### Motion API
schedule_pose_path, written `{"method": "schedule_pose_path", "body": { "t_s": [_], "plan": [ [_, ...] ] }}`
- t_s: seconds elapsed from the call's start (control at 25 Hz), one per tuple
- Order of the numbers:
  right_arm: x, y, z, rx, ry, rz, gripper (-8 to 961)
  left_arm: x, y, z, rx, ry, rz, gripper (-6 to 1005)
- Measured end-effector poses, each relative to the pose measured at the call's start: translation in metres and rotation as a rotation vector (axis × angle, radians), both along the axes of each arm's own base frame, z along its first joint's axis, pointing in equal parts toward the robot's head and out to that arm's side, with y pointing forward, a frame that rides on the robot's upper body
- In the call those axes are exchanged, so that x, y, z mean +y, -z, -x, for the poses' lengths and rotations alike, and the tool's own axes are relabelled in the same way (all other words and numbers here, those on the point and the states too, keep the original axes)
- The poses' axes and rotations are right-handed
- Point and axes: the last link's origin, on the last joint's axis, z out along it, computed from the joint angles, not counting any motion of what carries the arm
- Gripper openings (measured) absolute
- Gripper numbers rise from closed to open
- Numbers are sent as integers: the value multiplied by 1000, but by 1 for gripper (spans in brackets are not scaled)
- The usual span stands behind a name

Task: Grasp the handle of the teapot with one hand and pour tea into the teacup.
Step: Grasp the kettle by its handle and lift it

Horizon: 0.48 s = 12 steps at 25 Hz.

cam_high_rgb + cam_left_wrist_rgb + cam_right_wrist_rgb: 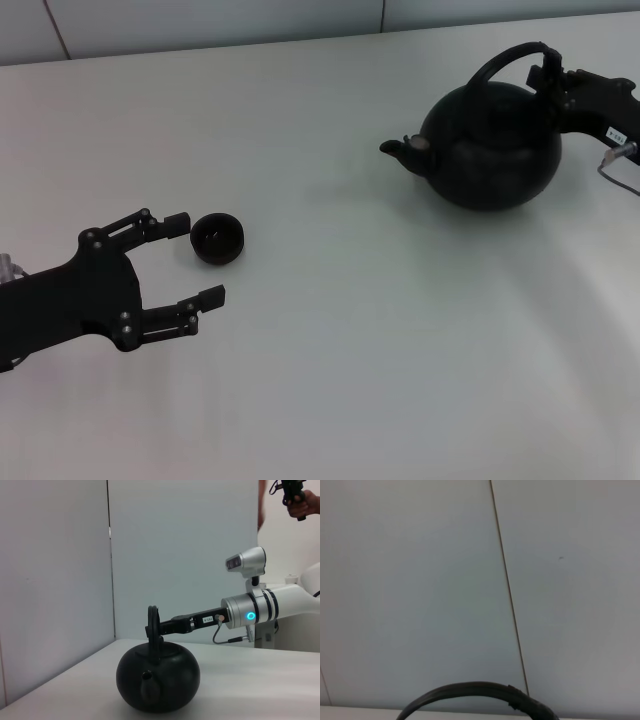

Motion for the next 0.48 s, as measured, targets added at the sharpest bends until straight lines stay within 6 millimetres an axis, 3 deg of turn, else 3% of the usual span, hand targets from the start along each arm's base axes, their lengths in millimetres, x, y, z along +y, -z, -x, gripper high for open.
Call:
{"method": "schedule_pose_path", "body": {
  "t_s": [0.28,0.48],
  "plan": [
    [7,5,13,-9,-51,28,133,-1,0,1,0,1,-4,859],
    [22,22,40,-33,-131,97,133,-2,0,2,0,-3,-5,859]
  ]
}}
